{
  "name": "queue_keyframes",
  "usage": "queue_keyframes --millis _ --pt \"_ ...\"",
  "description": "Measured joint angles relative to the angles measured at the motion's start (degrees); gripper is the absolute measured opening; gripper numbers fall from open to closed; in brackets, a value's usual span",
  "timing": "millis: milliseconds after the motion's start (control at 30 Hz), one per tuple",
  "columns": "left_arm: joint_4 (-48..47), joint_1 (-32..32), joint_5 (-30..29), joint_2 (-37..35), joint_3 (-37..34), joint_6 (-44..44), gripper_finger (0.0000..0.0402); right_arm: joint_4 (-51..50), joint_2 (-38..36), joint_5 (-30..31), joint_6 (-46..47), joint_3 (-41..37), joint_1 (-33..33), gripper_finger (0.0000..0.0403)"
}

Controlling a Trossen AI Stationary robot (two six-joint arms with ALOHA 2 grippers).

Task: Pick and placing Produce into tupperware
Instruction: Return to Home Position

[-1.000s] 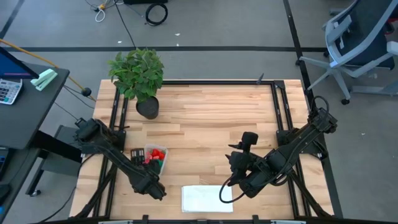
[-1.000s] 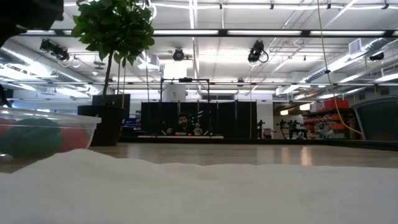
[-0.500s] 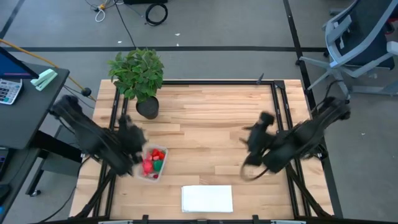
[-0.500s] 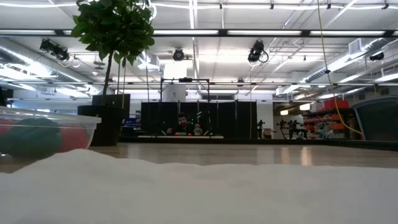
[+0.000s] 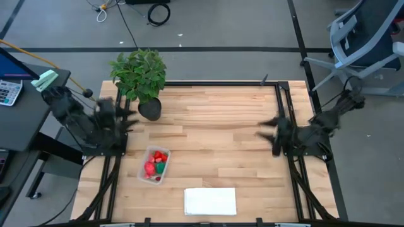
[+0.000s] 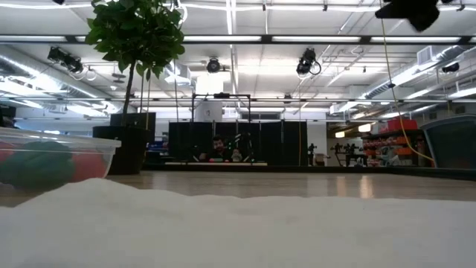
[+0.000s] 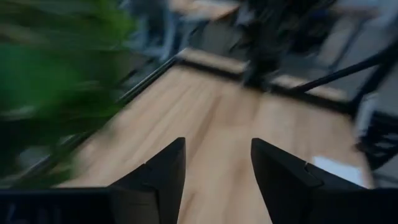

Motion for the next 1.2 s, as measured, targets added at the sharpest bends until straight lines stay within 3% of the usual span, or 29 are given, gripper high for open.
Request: queue_keyframes --millis 67,167,300,467,633,867,967,1067,1200 --pt "16.43 0.00 1.91 -2.52 -8.32 9.36 0.0186 16.89 -3.75 -10.29 -7.46 -9.31 -1.58 0.0194" --pt "37.74 0.92 10.58 -5.41 -18.39 21.34 0.0188 38.12 -7.81 -25.72 -15.85 -18.00 -5.73 0.0194" --pt "55.87 4.26 18.91 -6.04 -28.63 25.78 0.0193 40.09 -10.25 -36.51 -13.24 -20.89 -13.54 0.0194" --pt "61.37 11.17 21.09 -5.16 -36.22 25.70 0.0197 33.92 -9.89 -38.67 -10.20 -21.69 -21.19 0.0194" --pt "63.42 20.28 21.85 -6.55 -35.95 31.99 0.0191 31.97 -11.87 -42.22 -13.52 -18.69 -30.37 0.0194" --pt "63.94 27.96 35.80 -13.13 -33.14 37.79 0.0197 30.30 -16.16 -55.06 -12.24 -18.01 -39.10 0.0194" --pt "63.82 28.17 37.96 -13.86 -36.61 36.06 0.0199 31.78 -16.10 -54.59 -10.47 -22.30 -39.10 0.0194" --pt "71.93 28.68 36.31 -13.75 -42.71 34.54 0.0196 39.47 -16.10 -49.73 -9.88 -27.51 -39.70 0.0194" --pt "87.43 30.12 35.96 -13.86 -52.29 34.53 0.0189 45.21 -16.21 -51.26 -7.31 -31.07 -41.68 0.0194"
